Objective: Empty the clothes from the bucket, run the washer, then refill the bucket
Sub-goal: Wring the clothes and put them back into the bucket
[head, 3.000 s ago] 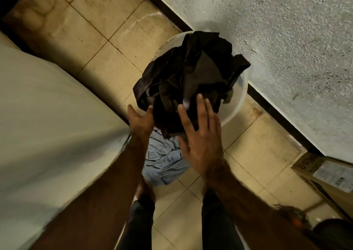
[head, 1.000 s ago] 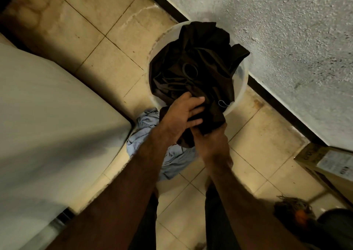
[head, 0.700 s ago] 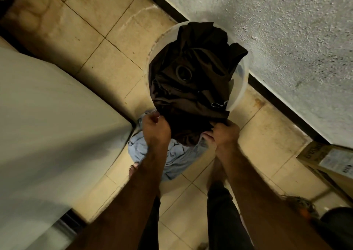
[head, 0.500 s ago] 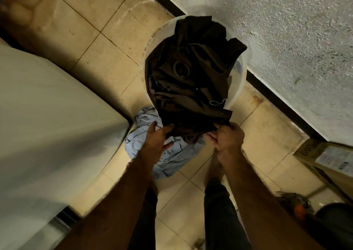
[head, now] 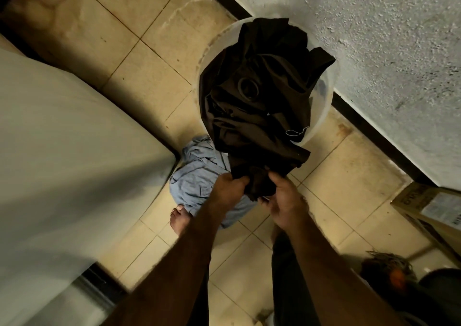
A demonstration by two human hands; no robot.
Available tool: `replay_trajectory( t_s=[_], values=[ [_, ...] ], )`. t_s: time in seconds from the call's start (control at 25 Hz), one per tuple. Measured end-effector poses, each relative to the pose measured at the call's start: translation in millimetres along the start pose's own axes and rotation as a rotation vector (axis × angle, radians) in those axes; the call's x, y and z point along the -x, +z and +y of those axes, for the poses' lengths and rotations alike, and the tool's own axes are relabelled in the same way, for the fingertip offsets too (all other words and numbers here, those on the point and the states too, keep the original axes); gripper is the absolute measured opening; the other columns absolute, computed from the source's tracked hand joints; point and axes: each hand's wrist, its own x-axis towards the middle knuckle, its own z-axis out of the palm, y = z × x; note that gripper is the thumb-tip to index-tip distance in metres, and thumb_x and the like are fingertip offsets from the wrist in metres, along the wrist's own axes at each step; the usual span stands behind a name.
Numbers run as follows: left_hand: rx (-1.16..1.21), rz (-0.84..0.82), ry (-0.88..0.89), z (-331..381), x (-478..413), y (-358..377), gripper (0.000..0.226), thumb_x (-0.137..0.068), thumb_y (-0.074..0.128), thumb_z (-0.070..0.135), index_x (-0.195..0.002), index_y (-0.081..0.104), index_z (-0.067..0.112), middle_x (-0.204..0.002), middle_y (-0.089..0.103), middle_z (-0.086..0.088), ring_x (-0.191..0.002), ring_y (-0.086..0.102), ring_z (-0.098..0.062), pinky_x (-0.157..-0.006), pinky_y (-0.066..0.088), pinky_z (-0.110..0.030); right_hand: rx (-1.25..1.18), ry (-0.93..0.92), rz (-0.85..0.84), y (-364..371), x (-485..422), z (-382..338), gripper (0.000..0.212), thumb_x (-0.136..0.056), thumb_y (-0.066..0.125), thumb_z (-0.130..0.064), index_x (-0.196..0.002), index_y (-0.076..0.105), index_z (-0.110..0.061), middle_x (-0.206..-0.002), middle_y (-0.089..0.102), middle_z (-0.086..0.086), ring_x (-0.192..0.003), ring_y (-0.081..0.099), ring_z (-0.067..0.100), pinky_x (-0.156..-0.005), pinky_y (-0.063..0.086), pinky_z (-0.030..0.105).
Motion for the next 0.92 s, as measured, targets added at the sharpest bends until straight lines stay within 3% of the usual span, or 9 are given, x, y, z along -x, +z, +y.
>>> replay_trajectory(
  t_s=[0.08,0.16,0.28,0.4,0.52,0.6,0.68,0.8,0.92],
  values=[
    [-0.016,0.005,-0.016,-12,9,10,0.014,-0.089,0.066,0.022,-0.081,0.064,0.010,-0.090,0.069,-0.014,-0.082,0.063,-0.024,-0.073,0.047,-0.033,0.158,-0.123,0.142,1,7,-1,0.012,-0.097,0.063,-0.020,-0.105,0.068,-0.027,-0.118,0.072,0.015,-0.100,0.070,0.029,-0.082,0.059,0.046],
    [0.131,-0.020,-0.059,-18,19,17,0.017,-0.092,0.064,0.030,-0.085,0.063,0.015,-0.097,0.070,-0.015,-0.082,0.065,-0.026,-0.070,0.047,-0.032,0.153,-0.206,0.209,-1,22,-11,0.013,-0.093,0.068,-0.015,-0.098,0.072,-0.028,-0.108,0.077,0.010,-0.099,0.073,0.030,-0.090,0.060,0.050],
    [0.396,0.020,-0.003,-1,38,24,0.018,-0.096,0.064,0.032,-0.100,0.062,0.015,-0.094,0.070,-0.005,-0.084,0.068,-0.021,-0.071,0.053,-0.034,-0.102,-0.349,0.288,-3,38,-58,0.024,-0.088,0.073,-0.010,-0.112,0.071,-0.016,-0.109,0.077,0.007,-0.102,0.074,0.027,-0.079,0.062,0.041],
    [0.342,0.255,0.324,26,47,22,0.030,-0.091,0.071,0.030,-0.116,0.059,0.018,-0.114,0.065,-0.003,-0.099,0.066,-0.014,-0.078,0.055,-0.026,-0.238,-0.543,0.265,10,20,-108,0.047,-0.088,0.070,0.001,-0.129,0.054,-0.015,-0.127,0.067,0.012,-0.114,0.069,0.028,-0.075,0.061,0.033],
    [0.047,0.462,0.702,60,33,5,0.050,-0.087,0.068,0.029,-0.134,0.050,0.023,-0.136,0.049,0.001,-0.122,0.053,-0.015,-0.093,0.053,-0.029,0.167,-0.667,0.045,33,-29,-123,0.093,-0.081,0.072,0.000,-0.158,0.023,-0.019,-0.155,0.043,0.012,-0.140,0.047,0.028,-0.112,0.047,0.042],
    [-0.211,0.489,0.849,85,16,-6,0.065,-0.084,0.064,0.027,-0.145,0.043,0.021,-0.149,0.039,-0.006,-0.136,0.042,-0.023,-0.108,0.047,-0.039,0.599,-0.604,-0.051,36,-64,-120,0.118,-0.075,0.078,-0.017,-0.162,0.000,-0.030,-0.165,0.028,0.005,-0.150,0.032,0.026,-0.121,0.034,0.049],
    [-0.526,0.411,0.907,100,2,-12,0.076,-0.081,0.060,0.027,-0.152,0.035,0.022,-0.161,0.025,-0.011,-0.147,0.027,-0.031,-0.115,0.037,-0.047,0.914,-0.520,-0.026,37,-89,-121,0.128,-0.066,0.078,-0.040,-0.160,-0.007,-0.036,-0.166,0.024,0.007,-0.153,0.026,0.030,-0.123,0.030,0.051],
    [-1.020,0.193,0.819,100,-26,-20,0.080,-0.082,0.055,0.035,-0.156,0.025,0.030,-0.167,0.009,-0.007,-0.152,0.011,-0.035,-0.116,0.030,-0.058,1.354,-0.488,0.176,45,-104,-126,0.106,-0.079,0.073,-0.043,-0.161,0.011,-0.019,-0.163,0.028,0.018,-0.150,0.029,0.037,-0.125,0.026,0.046],
    [-1.089,0.069,0.720,82,-38,-23,0.079,-0.086,0.055,0.030,-0.157,0.020,0.033,-0.168,0.001,-0.008,-0.151,0.012,-0.040,-0.114,0.034,-0.057,1.209,-0.725,0.485,44,-70,-116,0.074,-0.082,0.068,-0.030,-0.149,0.040,-0.017,-0.150,0.045,0.015,-0.129,0.052,0.040,-0.105,0.047,0.045]
  ],
)
